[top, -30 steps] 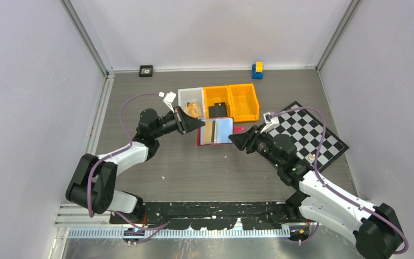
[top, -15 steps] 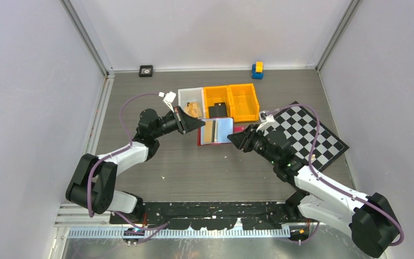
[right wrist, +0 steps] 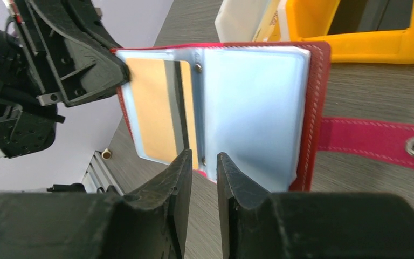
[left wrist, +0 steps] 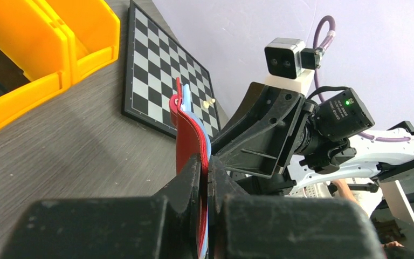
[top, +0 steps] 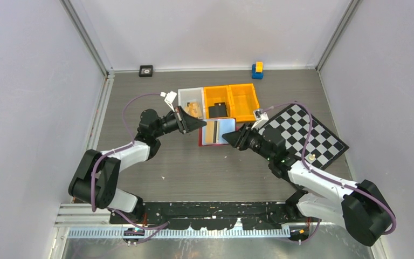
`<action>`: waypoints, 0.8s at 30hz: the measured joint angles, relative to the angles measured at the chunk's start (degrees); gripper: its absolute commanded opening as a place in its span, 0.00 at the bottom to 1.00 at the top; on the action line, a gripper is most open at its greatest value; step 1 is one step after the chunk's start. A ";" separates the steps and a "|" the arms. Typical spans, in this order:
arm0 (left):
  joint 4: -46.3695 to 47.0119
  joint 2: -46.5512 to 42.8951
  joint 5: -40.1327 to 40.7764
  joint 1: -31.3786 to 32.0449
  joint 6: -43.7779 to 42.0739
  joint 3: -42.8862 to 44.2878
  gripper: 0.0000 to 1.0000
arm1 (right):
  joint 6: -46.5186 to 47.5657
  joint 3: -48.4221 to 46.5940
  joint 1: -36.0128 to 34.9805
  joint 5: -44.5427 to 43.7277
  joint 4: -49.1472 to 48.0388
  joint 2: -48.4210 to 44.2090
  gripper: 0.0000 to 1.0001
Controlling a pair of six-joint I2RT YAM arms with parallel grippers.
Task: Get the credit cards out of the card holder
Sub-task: Remove the credit card from the card holder.
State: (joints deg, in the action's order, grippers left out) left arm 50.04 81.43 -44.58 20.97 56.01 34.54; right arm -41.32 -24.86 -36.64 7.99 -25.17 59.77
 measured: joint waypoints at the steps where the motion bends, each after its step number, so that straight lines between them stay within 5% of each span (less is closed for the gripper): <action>1: 0.76 0.57 -0.33 0.02 0.68 0.00 0.00 | -0.15 0.00 0.00 0.39 -0.85 0.50 0.34; 24: 4.59 1.92 -5.14 1.05 6.51 0.00 0.00 | -4.15 0.24 3.78 9.14 -13.66 4.92 0.39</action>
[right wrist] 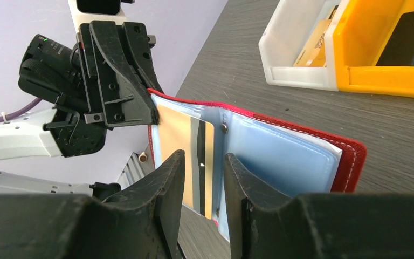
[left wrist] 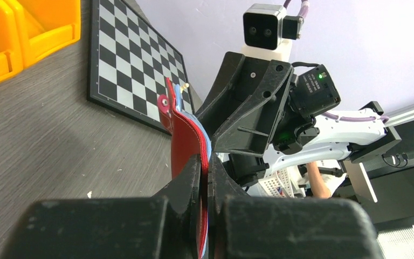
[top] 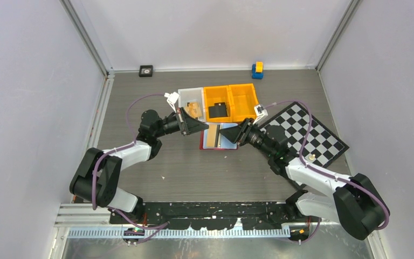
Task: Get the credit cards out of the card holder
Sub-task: Remove the credit card from the card holder.
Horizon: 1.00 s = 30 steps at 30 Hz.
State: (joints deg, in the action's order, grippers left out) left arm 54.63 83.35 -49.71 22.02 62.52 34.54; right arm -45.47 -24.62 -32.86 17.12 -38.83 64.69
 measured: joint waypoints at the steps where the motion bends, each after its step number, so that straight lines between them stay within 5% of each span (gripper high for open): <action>1: 0.02 -0.02 -0.02 0.02 0.11 0.00 0.00 | -0.17 0.00 0.15 0.26 -0.17 0.22 0.40; 11: 0.39 -0.46 -0.85 1.18 0.57 0.00 0.00 | -1.95 0.00 1.18 4.70 -5.07 5.01 0.38; 23: 4.92 -0.42 -1.60 1.05 3.06 0.00 0.00 | -3.39 0.33 1.77 9.18 -11.06 5.68 0.01; 30: 4.26 -0.42 -0.83 1.07 2.80 0.00 0.05 | -4.02 2.19 2.10 8.83 -12.09 1.88 0.00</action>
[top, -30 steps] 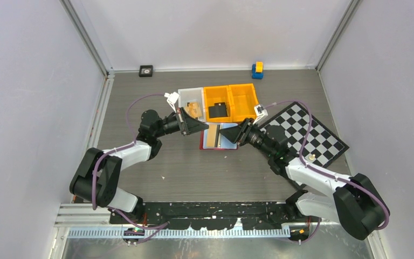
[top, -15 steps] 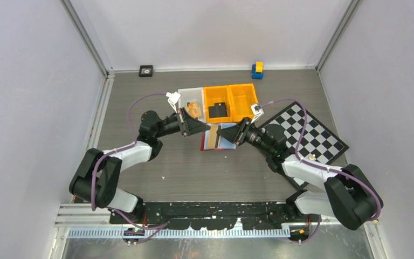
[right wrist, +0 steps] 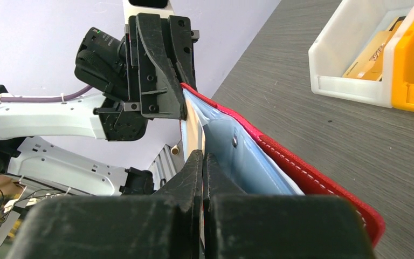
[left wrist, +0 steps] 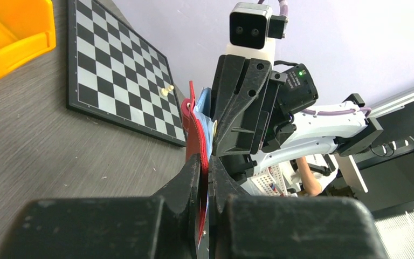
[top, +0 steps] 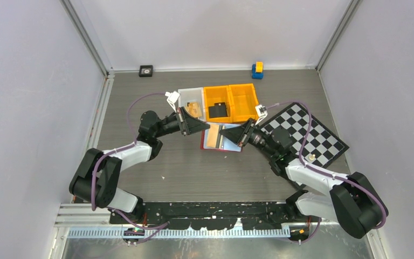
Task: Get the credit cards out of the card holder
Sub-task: Remove the credit card from the card holder.
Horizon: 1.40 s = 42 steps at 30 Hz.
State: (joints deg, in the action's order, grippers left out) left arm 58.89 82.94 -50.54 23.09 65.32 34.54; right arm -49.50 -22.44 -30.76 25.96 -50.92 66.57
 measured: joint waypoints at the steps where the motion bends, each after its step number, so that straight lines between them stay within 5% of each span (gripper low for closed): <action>1: -0.02 -0.02 0.02 0.13 -0.04 0.00 0.05 | 0.00 0.24 0.04 -0.11 0.07 -0.48 0.00; 23: -2.05 -0.26 2.23 0.70 -1.57 -0.09 0.00 | -1.16 0.59 1.60 -0.72 2.40 -1.03 0.01; 34: -0.26 -4.76 3.02 -4.63 0.02 -3.96 0.00 | -1.88 0.59 7.19 -0.50 5.33 -1.03 0.00; 42: -17.07 -17.70 9.11 -6.25 -10.64 -4.33 0.00 | 0.15 -3.34 8.28 -1.03 16.87 -1.05 0.00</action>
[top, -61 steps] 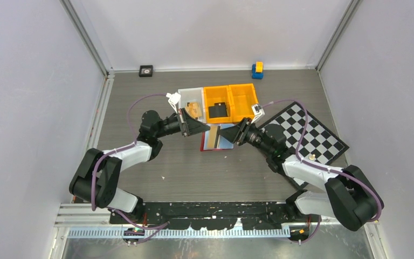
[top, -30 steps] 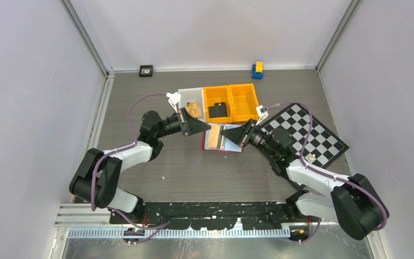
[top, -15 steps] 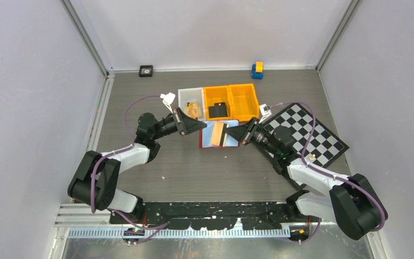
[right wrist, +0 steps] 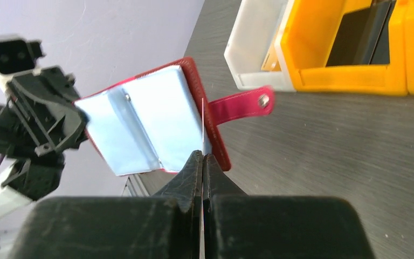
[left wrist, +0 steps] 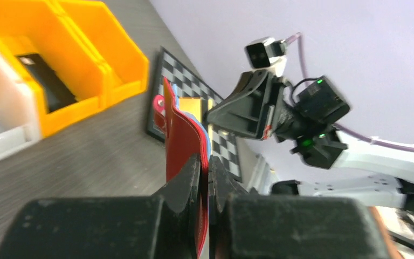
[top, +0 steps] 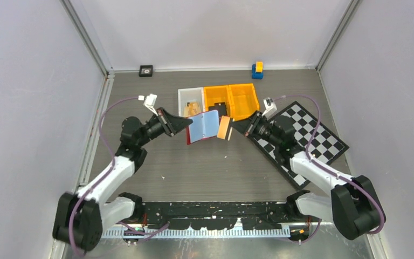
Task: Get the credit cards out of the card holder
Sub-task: Remove the credit card from the card holder, then place the credit card in the storage box.
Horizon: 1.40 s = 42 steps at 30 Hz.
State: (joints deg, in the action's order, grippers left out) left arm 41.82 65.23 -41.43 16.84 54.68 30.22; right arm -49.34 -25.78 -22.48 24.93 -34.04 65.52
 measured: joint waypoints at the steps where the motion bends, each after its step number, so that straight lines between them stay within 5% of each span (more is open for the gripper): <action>1: -4.20 -3.34 2.29 -0.04 -2.01 -0.11 0.00 | 0.61 -1.73 0.00 -0.46 2.19 0.13 0.01; 7: -27.63 -26.05 20.11 -0.04 -14.73 -0.22 0.00 | 3.80 -16.52 -0.02 -2.99 11.78 6.47 0.01; 15: -41.70 -36.63 33.22 -0.04 -20.22 -0.59 0.00 | 6.38 -35.12 -2.67 -3.54 18.40 28.37 0.01; 34: -47.34 -43.30 37.92 -0.04 -20.94 -2.62 0.00 | 12.90 -71.71 -8.63 -3.13 37.81 57.18 0.00; 42: -47.30 -43.23 37.88 -0.04 -20.92 -2.73 0.00 | 14.49 -79.08 -8.41 -3.56 44.06 64.19 0.30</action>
State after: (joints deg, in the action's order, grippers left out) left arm -5.48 22.00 -3.55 16.80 33.76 27.49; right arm -34.85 -104.86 -30.89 21.37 10.02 129.71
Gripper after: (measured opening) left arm 0.053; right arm 0.242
